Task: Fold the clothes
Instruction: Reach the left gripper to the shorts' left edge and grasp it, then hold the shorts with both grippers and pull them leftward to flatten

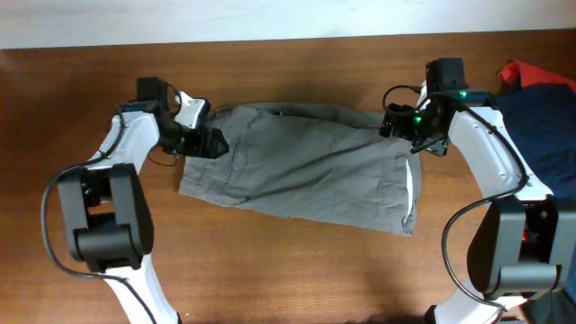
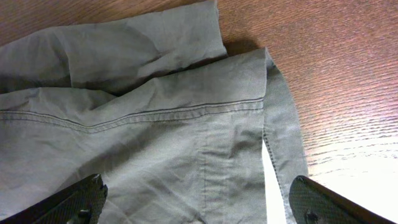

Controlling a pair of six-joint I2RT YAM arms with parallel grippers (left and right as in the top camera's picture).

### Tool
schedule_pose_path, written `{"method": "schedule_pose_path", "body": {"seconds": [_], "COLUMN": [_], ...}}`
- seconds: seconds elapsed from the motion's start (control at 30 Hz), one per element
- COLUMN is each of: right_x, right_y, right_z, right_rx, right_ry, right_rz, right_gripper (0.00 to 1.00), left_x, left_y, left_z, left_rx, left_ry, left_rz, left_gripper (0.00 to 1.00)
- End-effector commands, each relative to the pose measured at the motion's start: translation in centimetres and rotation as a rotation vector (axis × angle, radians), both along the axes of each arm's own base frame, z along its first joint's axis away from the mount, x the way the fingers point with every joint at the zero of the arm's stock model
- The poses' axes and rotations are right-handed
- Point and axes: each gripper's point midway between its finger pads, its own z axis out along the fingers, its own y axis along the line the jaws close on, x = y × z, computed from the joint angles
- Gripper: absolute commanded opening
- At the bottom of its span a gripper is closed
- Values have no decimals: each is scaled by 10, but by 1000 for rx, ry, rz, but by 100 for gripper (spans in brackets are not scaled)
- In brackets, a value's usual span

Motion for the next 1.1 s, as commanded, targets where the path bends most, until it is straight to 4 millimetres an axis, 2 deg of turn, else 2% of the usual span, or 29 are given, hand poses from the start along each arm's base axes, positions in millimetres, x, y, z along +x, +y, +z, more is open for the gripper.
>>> {"method": "schedule_pose_path", "body": {"seconds": [0.0,0.17,0.5,0.83,1.07], "right_x": [-1,-2,-13,-19,-19], "right_y": [-6,-6,-9,-9,-14], "right_z": [6,5,1,-1,-3], "right_rx": [-15,-14,-34,-34,-59], "right_ry": [-11,-5,46,71,74], "right_rz": [-9,-9,-16,-16,-24], "right_gripper": [98,98,99,98,99], "left_x": [2,-1,0,-11,-11], "left_y": [-6,2,2,1,-6], "left_z": [-5,-9,-11,-40,-39], "left_rx": [17,62,61,52,23], "left_ry": [0,17,20,104,107], "left_rz": [-29,-20,-20,-16,-18], "left_gripper": [99,99,99,99,99]}}
